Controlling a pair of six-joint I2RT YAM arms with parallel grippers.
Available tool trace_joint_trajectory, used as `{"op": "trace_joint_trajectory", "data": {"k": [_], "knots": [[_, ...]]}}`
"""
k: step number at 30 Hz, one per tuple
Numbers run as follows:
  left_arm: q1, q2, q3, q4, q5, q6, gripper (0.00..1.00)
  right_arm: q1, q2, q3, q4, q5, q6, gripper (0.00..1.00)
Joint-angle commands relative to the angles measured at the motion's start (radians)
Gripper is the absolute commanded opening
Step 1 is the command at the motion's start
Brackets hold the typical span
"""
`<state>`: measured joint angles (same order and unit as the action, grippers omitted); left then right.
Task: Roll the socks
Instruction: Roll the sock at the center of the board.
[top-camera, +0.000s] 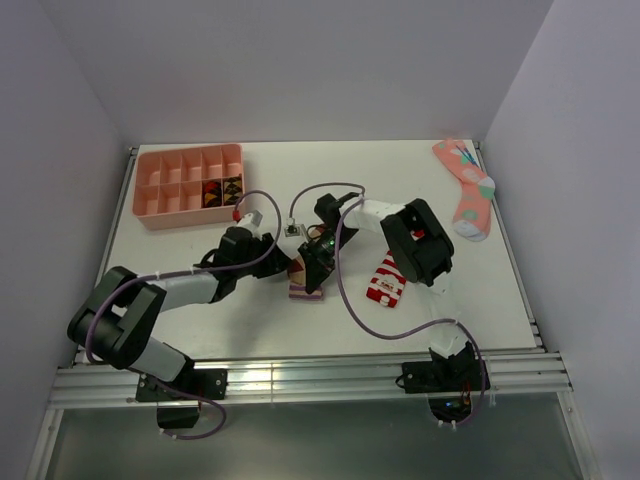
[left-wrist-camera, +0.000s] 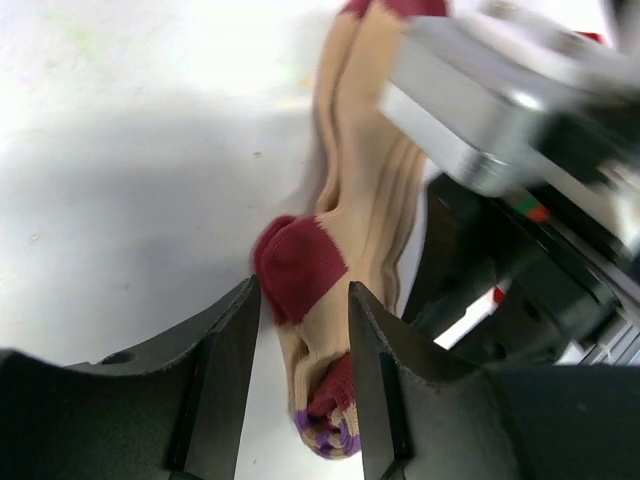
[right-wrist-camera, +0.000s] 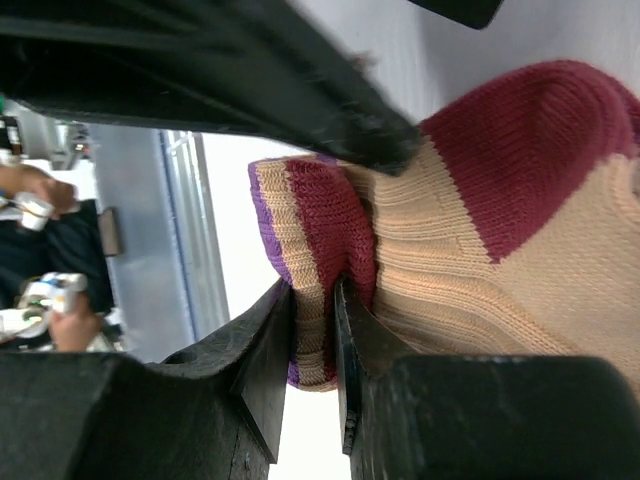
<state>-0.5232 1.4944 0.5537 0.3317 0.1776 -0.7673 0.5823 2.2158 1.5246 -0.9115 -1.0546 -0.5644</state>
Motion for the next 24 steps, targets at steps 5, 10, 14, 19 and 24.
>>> {"op": "trace_joint_trajectory", "data": {"k": [5, 10, 14, 19, 24], "knots": [[-0.044, -0.06, -0.129, 0.39, 0.022, 0.114, 0.49, -0.027, 0.022, 0.04, -0.047, 0.013, 0.069, 0.28], [-0.046, -0.06, -0.221, 0.552, 0.117, 0.135, 0.49, -0.033, 0.044, 0.055, -0.03, 0.038, 0.119, 0.27], [-0.047, -0.051, -0.25, 0.622, 0.171, 0.138, 0.5, -0.036, 0.053, 0.055, -0.012, 0.056, 0.146, 0.27], [-0.052, -0.014, -0.23, 0.638, 0.223, 0.146, 0.51, -0.036, 0.059, 0.055, 0.01, 0.074, 0.172, 0.27], [-0.067, 0.04, -0.216, 0.629, 0.218, 0.148, 0.5, -0.035, 0.062, 0.054, 0.017, 0.074, 0.179, 0.27]]}}
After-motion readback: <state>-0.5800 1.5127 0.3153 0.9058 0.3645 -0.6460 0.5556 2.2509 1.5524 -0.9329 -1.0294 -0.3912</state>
